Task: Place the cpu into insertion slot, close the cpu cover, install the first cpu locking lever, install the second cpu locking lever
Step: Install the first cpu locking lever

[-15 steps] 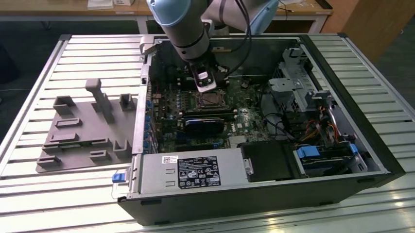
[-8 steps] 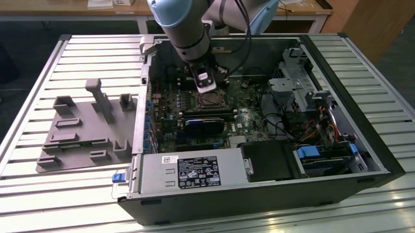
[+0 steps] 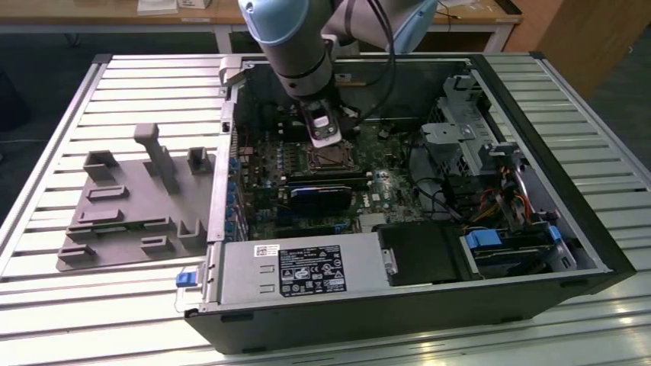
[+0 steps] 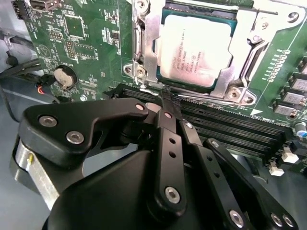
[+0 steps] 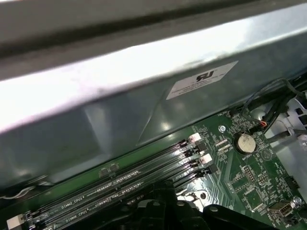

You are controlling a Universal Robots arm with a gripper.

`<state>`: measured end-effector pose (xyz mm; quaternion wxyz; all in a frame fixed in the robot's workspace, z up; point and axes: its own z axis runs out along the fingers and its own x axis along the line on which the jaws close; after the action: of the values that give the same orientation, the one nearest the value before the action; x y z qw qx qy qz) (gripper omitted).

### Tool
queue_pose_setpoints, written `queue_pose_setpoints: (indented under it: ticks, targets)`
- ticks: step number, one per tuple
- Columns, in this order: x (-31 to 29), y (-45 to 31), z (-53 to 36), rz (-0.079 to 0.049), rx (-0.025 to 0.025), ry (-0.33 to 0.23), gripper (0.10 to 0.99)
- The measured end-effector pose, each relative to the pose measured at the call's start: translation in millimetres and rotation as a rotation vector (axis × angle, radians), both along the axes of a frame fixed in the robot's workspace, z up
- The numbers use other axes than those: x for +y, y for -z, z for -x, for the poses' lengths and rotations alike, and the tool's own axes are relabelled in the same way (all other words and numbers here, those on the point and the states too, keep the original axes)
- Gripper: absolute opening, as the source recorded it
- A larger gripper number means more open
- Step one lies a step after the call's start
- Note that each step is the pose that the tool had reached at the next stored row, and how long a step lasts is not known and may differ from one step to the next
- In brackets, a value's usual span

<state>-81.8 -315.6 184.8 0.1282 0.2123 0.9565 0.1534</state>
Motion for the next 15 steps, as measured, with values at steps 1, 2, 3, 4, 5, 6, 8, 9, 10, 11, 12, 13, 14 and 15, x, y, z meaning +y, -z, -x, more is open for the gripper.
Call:
queue_pose_setpoints:
  ticks: [1, 2, 3, 4, 5, 6, 8, 9, 10, 11, 12, 13, 14, 15]
  targets:
    - [-0.1, 0.0, -0.4, 0.000, 0.0012, 0.000, 0.102]
    - [-0.2, 0.0, -0.4, -0.001, 0.0017, 0.000, 0.102]
    - [-0.2, 0.0, -0.4, -0.001, 0.0018, 0.000, 0.102]
    - [-0.1, -0.1, -0.5, -0.002, 0.0018, 0.000, 0.102]
    - [-0.1, -0.2, -0.5, -0.003, 0.0016, 0.000, 0.102]
    - [-0.1, -0.6, -0.5, -0.003, 0.0016, 0.000, 0.102]
    - [-0.2, -2.1, -0.5, -0.003, 0.0018, 0.000, 0.102]
    - [-0.1, -3.2, -0.5, -0.003, 0.0016, 0.000, 0.102]
    - [-0.1, -4.5, -0.5, -0.003, 0.0017, 0.000, 0.102]
    - [-0.1, -6.1, -0.5, -0.003, 0.0017, 0.000, 0.102]
    - [-0.1, -7.5, -0.5, -0.003, 0.0017, 0.000, 0.102]
    - [-0.1, -8.8, -0.5, -0.003, 0.0017, 0.000, 0.102]
    - [-0.1, -9.9, -0.5, -0.003, 0.0017, 0.000, 0.102]
    - [-0.1, -10.1, -0.5, -0.003, 0.0016, 0.000, 0.102]
